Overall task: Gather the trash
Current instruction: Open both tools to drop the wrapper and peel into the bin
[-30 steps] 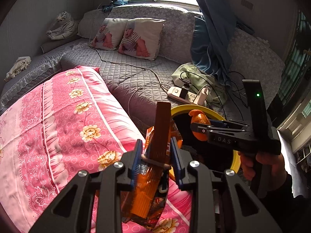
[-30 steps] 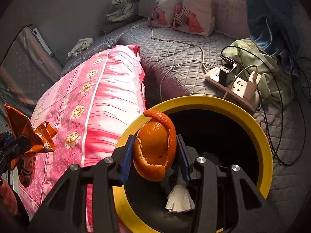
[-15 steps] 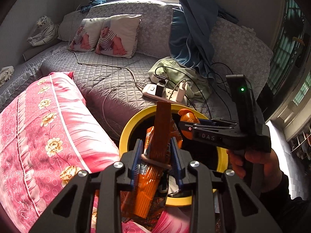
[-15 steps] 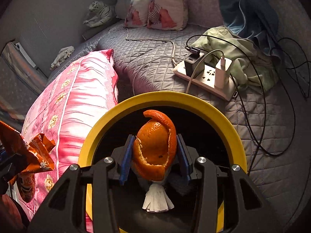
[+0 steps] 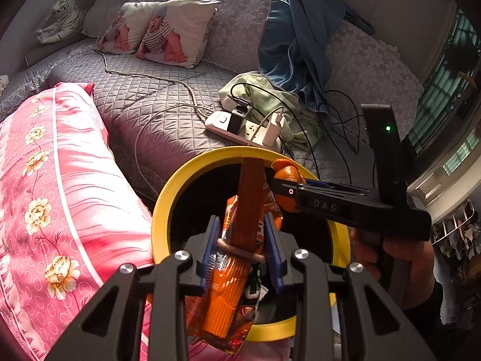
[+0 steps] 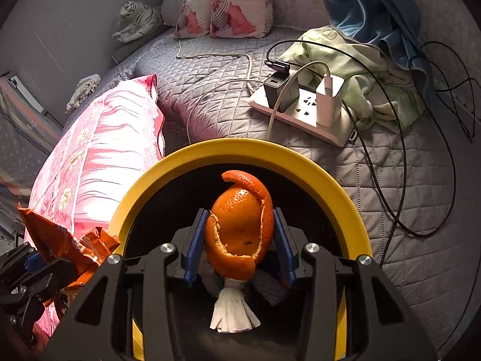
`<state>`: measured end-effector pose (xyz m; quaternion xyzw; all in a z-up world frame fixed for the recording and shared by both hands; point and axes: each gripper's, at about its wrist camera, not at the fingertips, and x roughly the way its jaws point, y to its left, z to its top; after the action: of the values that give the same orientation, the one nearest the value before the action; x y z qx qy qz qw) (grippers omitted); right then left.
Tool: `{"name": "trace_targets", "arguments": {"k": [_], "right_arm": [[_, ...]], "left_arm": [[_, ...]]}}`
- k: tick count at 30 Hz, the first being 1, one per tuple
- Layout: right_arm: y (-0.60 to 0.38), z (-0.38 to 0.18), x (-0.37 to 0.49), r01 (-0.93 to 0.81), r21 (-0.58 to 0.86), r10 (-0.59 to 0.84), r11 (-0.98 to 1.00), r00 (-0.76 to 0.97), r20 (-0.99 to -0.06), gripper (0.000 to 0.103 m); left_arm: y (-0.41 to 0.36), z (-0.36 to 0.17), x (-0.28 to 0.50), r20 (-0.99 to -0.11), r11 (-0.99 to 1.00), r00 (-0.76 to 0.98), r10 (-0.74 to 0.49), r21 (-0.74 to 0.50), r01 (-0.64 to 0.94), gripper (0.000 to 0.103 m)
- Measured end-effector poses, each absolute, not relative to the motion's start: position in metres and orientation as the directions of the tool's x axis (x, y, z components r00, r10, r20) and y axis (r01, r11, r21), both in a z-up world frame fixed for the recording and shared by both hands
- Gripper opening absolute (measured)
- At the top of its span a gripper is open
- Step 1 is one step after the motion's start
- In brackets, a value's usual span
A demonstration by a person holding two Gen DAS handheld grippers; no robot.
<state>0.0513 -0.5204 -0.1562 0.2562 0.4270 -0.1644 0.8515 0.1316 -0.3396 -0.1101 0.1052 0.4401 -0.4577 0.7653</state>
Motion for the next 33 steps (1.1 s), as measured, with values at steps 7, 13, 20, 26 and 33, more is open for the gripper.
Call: {"name": "trace_targets", "arguments": {"k": [7,13,20,26,33], "right_arm": [[-0.527,-0.154,0.051,0.535,0.275,-0.097,0.799,0.565,-0.819,0.044],[-0.530,-0.144,0.048,0.550,0.277,-0.113,0.788,0.571,-0.813,0.049],[-0.516,-0.129,0.054,0.534,0.249,-0.130,0.808,0.574,-0.808,0.049],[-0.487,-0.122,0.071,0.497,0.214,-0.133,0.841,0.573,-0.809,0.049],[-0.424,-0.113,0.099,0.393,0.199,-0.088,0.898,0.602,-0.793,0.051]], "left_arm": [[-0.325,-0.108,0.140,-0.758,0.594,0.209,-0.619,-0.277,0.755,0.057],[-0.305,-0.101,0.155,-0.732,0.620,0.222,-0.644,-0.329,0.712,0.064],[-0.254,-0.088,0.176,-0.699,0.678,0.308,-0.645,-0.338,0.652,0.064],[-0.187,-0.080,0.196,-0.683,0.756,0.409,-0.605,-0.331,0.564,0.064],[-0.095,-0.073,0.205,-0.664,0.848,0.543,-0.514,-0.296,0.440,0.070]]}}
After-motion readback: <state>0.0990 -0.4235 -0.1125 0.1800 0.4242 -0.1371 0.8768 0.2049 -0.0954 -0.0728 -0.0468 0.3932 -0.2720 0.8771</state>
